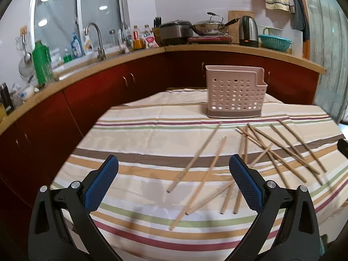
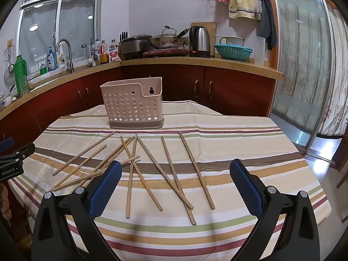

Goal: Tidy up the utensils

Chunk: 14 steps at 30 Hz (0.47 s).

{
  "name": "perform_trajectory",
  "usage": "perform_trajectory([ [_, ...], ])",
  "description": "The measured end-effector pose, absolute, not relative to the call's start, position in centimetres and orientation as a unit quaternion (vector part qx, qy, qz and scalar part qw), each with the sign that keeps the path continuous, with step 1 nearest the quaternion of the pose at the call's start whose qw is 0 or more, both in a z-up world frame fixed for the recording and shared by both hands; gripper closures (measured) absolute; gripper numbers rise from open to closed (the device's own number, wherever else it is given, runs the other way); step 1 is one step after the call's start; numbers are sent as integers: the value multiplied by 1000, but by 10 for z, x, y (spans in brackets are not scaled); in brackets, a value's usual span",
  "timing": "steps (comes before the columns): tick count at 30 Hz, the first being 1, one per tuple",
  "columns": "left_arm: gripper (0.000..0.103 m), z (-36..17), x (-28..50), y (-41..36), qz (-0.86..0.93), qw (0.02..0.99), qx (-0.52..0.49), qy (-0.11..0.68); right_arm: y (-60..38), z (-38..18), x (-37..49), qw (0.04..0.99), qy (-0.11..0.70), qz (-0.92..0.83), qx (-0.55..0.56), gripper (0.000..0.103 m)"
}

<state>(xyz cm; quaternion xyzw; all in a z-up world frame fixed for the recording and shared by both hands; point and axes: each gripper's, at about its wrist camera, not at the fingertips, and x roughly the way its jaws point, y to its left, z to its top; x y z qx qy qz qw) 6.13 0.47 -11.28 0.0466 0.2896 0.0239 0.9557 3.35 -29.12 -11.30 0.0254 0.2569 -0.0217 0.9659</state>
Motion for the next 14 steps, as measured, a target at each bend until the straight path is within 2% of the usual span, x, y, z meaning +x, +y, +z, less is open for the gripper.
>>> perform_trajectory([
  [14,4,-103,56,5,29,959,34,279,-293,-107,28,968,247,-25,25,6],
])
